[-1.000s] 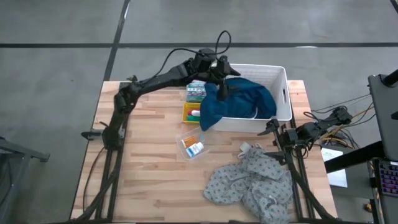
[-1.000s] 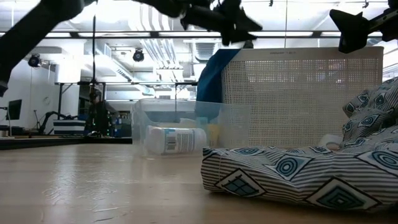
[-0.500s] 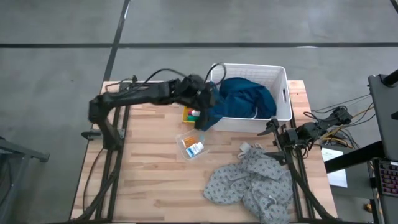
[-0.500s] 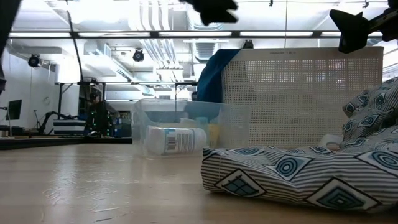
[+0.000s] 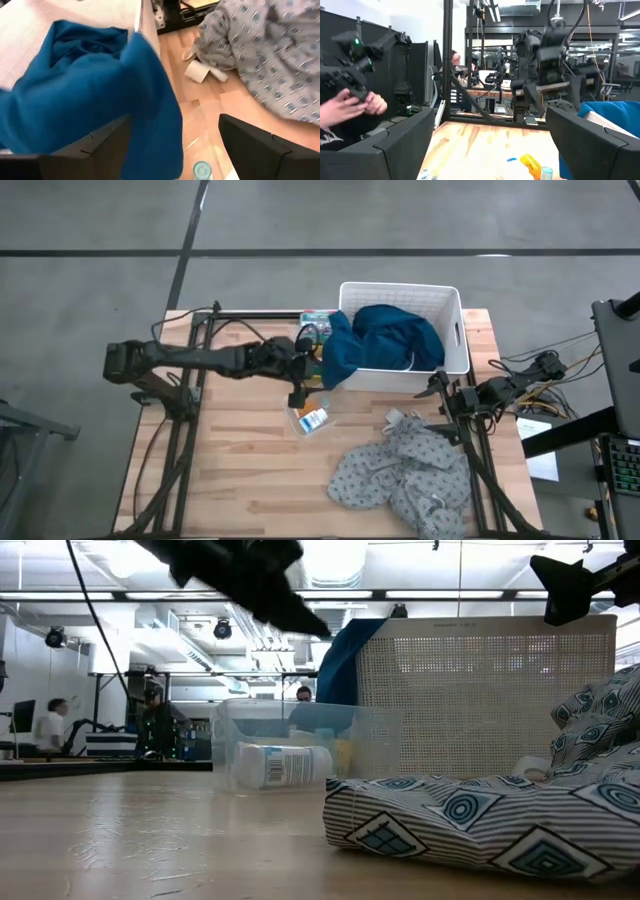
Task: Pick & Place Medicine items
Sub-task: Put the blue patient gown into the white bin
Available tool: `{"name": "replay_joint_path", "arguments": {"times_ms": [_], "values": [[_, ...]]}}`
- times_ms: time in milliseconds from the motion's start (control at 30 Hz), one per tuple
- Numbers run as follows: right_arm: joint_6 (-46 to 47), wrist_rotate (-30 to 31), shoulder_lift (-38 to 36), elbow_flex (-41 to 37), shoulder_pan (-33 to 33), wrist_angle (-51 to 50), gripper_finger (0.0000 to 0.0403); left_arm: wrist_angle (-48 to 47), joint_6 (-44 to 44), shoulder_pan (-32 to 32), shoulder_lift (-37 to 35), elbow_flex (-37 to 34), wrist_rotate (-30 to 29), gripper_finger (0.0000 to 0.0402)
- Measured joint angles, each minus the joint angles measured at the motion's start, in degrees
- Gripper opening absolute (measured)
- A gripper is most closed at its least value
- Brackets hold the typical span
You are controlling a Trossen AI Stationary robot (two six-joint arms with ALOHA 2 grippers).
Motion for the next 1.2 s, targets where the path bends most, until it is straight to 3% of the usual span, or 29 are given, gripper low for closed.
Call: {"name": "replay_joint_path", "arguments": {"times_ms": [233, 500, 633, 867, 1200], "values": [[-0.01, 0.0, -0.07, 0.0, 0.0, -0.02, 0.038, 12.28, -0.88, 0.07, -0.05, -10.15, -7.12, 0.0303], [0.0, 0.0, -0.07, 0.0, 0.0, -0.04, 0.038, 21.52, -12.55, 1.06, -0.09, -12.87, -20.03, 0.0303], [-0.01, 0.0, -0.07, -0.02, 0.0, -0.04, 0.038, 21.56, -17.58, 2.32, -0.09, -12.68, -19.78, 0.0303], [-0.01, 0.0, -0.07, 0.0, 0.0, -0.04, 0.038, 20.26, -18.57, 4.48, 0.01, -12.77, -14.91, 0.0303], [-0.01, 0.02, -0.06, 0.0, -0.04, -0.04, 0.038, 23.11, -16.56, 5.46, 7.57, -11.92, -8.06, 0.0303]]}}
